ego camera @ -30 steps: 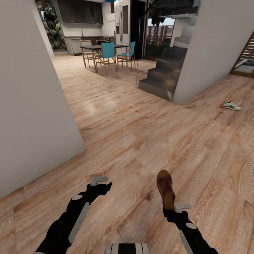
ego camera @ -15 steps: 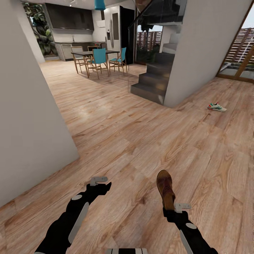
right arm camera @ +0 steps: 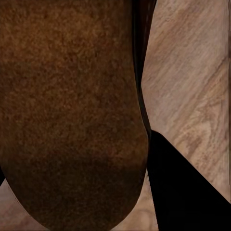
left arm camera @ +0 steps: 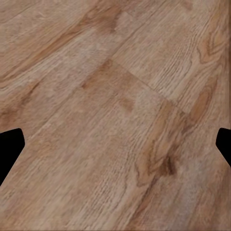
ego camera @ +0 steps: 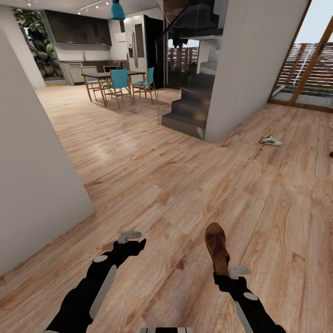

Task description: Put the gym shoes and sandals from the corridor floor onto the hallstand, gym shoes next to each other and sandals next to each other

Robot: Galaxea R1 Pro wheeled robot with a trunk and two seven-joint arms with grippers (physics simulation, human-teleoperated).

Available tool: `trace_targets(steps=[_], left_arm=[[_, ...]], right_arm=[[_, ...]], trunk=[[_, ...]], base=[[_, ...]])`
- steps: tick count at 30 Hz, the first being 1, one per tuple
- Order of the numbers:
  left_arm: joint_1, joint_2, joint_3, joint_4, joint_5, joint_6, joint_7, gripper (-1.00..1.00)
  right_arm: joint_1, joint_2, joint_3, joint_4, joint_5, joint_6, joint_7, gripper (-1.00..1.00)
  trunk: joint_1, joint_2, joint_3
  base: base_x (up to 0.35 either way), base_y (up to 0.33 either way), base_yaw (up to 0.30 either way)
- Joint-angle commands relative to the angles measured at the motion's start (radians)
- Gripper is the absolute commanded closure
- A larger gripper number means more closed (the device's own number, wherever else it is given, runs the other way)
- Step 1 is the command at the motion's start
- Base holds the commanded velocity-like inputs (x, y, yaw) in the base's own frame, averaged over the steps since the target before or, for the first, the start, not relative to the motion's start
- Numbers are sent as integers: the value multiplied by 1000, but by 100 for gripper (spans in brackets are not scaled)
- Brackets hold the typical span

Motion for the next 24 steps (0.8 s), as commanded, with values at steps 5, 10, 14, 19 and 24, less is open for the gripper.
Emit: trace_targets(steps=[5, 10, 14, 19, 24], left_arm=[[0, 0, 1, -1, 6, 5, 0, -100], [0, 0, 1, -1, 6, 5, 0, -100], [0, 0, 1, -1, 5, 5, 0, -100], [0, 0, 1, -1, 5, 5, 0, -100], [0, -1, 1, 0, 6, 5, 0, -100]], right_arm=[[0, -1, 0, -2, -3, 7, -3, 100], [0, 0, 0, -2, -3, 7, -3, 100], [0, 0, 0, -2, -3, 7, -3, 100], [0, 0, 1, -2, -3, 7, -3, 100], [0, 0, 0, -2, -3, 7, -3, 100]], trunk=[[19, -36, -9], [31, -57, -10], [31, -57, -4], [31, -57, 3], [31, -57, 11]], base=[[0, 0, -149], [0, 0, -149], [0, 0, -149], [0, 0, -149], [115, 0, -149]])
